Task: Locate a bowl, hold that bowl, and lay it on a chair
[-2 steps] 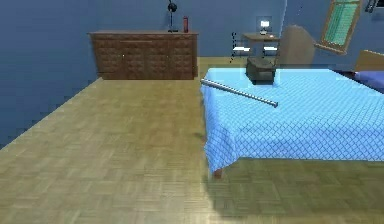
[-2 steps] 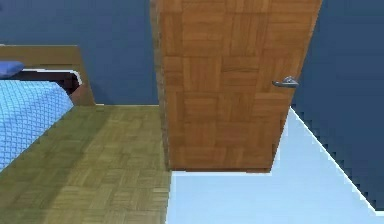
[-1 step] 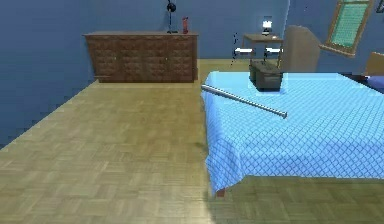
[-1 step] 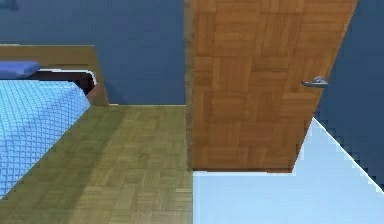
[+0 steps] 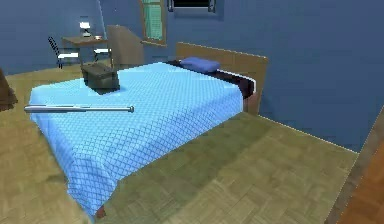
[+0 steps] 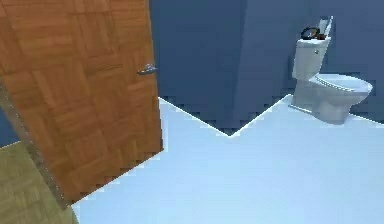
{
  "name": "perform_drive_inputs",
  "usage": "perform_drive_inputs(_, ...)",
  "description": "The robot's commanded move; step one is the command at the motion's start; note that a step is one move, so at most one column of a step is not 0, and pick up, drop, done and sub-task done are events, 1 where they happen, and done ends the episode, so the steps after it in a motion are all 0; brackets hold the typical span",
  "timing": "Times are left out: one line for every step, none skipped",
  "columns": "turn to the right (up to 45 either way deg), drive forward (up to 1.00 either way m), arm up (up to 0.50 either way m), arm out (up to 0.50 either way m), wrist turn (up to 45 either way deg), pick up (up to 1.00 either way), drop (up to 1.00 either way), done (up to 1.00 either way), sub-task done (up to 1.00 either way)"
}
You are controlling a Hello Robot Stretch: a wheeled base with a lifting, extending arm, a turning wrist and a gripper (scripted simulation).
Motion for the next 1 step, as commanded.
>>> perform_drive_inputs(33.0, 0.00, 0.00, 0.00, 0.0, 0.00, 0.00, 0.00, 0.00)
